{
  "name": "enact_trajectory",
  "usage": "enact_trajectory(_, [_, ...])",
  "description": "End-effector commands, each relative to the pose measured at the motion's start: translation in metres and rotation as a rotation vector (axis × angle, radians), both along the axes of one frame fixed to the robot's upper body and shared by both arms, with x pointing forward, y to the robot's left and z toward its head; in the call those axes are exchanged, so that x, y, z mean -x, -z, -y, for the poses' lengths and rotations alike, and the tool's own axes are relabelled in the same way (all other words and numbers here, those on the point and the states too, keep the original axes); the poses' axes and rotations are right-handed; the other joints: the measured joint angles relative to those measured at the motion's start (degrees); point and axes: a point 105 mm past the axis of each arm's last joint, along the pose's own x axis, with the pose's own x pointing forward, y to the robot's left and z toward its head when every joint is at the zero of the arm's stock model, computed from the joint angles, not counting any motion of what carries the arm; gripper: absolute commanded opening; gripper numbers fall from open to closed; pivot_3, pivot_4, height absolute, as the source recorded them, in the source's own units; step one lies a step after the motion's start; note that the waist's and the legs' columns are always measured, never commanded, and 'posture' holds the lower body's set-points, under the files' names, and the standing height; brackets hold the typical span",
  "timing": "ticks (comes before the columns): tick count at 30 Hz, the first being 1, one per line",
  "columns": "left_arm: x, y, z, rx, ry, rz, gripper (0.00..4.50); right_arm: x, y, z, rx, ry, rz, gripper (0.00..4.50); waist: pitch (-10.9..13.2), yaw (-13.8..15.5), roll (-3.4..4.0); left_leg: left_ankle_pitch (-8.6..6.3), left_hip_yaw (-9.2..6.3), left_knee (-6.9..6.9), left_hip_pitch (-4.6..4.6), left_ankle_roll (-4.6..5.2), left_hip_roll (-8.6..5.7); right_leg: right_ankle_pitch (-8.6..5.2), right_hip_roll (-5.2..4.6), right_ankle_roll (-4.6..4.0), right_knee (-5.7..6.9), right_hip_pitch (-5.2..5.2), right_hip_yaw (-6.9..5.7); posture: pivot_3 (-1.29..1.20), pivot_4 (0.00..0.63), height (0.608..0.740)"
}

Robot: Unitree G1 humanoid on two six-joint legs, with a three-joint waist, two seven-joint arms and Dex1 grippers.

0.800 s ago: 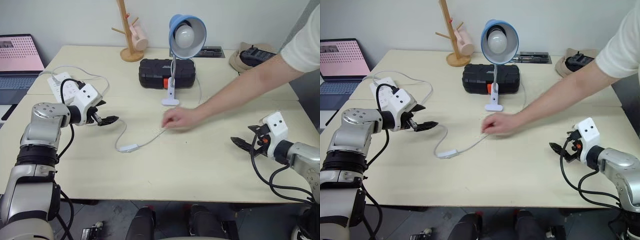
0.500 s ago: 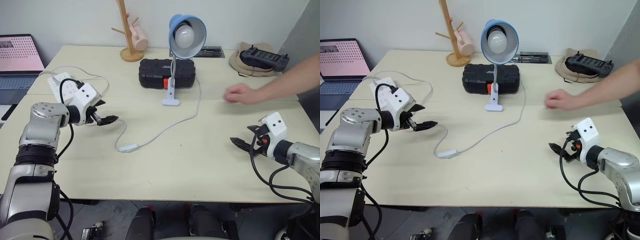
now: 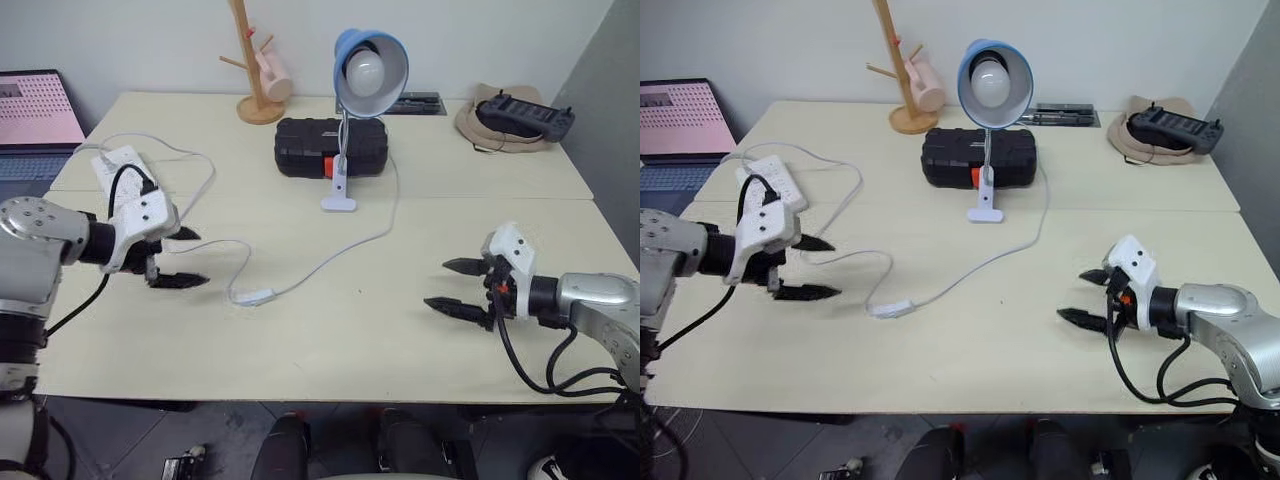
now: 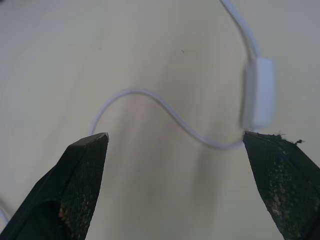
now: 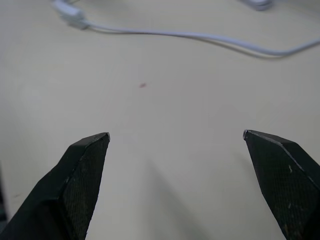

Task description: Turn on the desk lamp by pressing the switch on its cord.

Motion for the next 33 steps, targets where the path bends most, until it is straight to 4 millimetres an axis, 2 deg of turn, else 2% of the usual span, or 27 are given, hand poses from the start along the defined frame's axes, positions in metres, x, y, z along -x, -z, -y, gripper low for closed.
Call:
enact_trajectory(1, [0.005,0.004,0.011,-0.063,0.111,-0.006,4.46,0.019,-0.005,-0.015,0.002,-0.114,-0.013,4.5,0.0,0.3,0.0,0.0,-0.01,0.0,-0.01,0.0,-0.01,0.0,0.01,0.0,-0.01,0.0,-0.01,0.0,0.15,0.74])
enact_trajectory(7, [0.001,0.024,0.032,-0.071,0.194,0.001,4.46,0.024,-0.001,-0.023,-0.003,-0.106,-0.011,4.5,0.0,0.3,-0.02,0.0,0.0,0.02,-0.06,0.0,-0.01,0.0,-0.01,0.01,-0.04,-0.01,0.0,0.0,0.15,0.74])
enact_trajectory(10, [0.003,0.037,0.05,-0.029,0.249,-0.029,4.46,0.024,0.001,-0.024,-0.011,-0.081,-0.009,4.5,0.0,0.3,-0.02,0.0,0.0,0.02,-0.08,0.0,-0.03,0.0,0.01,0.01,-0.04,-0.04,0.0,0.0,0.15,0.74])
enact_trajectory(16, [-0.001,0.045,0.061,-0.001,0.274,-0.037,4.46,0.025,0.004,-0.021,-0.012,-0.051,-0.006,4.5,0.0,0.3,-0.03,0.0,0.0,0.04,-0.07,0.0,-0.04,0.01,0.04,0.0,-0.02,-0.03,0.0,0.0,0.15,0.74])
enact_trajectory(20, [0.0,0.047,0.061,-0.01,0.29,-0.059,3.82,0.025,0.004,-0.019,-0.011,-0.031,-0.001,4.5,0.0,0.3,-0.03,0.0,0.01,0.03,-0.06,0.0,-0.05,0.01,0.06,0.01,-0.02,-0.03,0.01,0.0,0.15,0.74])
enact_trajectory(21, [0.0,0.048,0.06,-0.017,0.293,-0.059,3.46,0.025,0.004,-0.019,-0.011,-0.029,-0.001,4.5,0.0,0.3,-0.03,0.0,0.01,0.03,-0.06,0.0,-0.05,0.01,0.06,0.0,-0.02,-0.03,0.01,0.0,0.15,0.74])
enact_trajectory(33, [0.001,0.062,0.052,-0.072,0.31,-0.083,0.96,0.026,0.002,-0.02,-0.015,-0.016,0.004,4.5,0.0,0.3,-0.03,0.0,-0.01,0.03,-0.07,0.0,-0.04,0.01,0.07,0.0,-0.02,-0.03,0.0,0.0,0.15,0.74])
